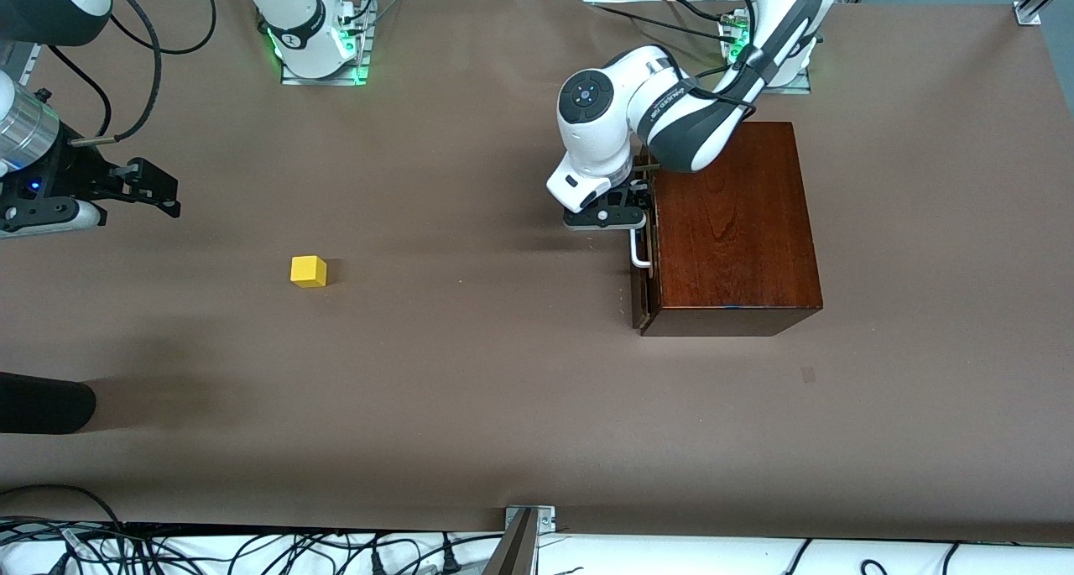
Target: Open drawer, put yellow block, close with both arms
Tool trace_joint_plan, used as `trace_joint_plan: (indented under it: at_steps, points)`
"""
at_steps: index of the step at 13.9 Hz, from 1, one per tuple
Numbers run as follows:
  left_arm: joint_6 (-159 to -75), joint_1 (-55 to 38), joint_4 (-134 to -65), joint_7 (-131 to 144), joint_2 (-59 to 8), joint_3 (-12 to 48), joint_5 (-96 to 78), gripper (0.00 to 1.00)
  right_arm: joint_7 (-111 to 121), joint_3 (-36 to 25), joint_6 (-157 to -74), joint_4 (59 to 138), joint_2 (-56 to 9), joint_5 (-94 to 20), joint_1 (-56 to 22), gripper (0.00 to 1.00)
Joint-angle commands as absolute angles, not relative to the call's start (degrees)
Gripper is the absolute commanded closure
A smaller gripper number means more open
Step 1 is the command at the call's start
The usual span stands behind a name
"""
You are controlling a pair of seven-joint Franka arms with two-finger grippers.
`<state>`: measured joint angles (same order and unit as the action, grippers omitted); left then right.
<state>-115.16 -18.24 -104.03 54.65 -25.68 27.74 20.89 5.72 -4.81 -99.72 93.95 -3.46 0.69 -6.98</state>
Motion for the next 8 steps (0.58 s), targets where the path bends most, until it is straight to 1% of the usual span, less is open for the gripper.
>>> trace_joint_plan:
  at_steps: [1, 8]
  points:
    - [-116.1, -19.3, -104.2, 58.8, -27.3, 27.9, 24.9, 0.00, 6.3, -4.7, -98.4, 92.4, -4.0, 1.2, -6.9, 0.00]
    - [-119.4, -21.4, -103.8, 61.3, -29.2, 27.9, 25.3, 0.00, 6.3, -4.4, -98.4, 92.4, -4.0, 1.2, -6.9, 0.00]
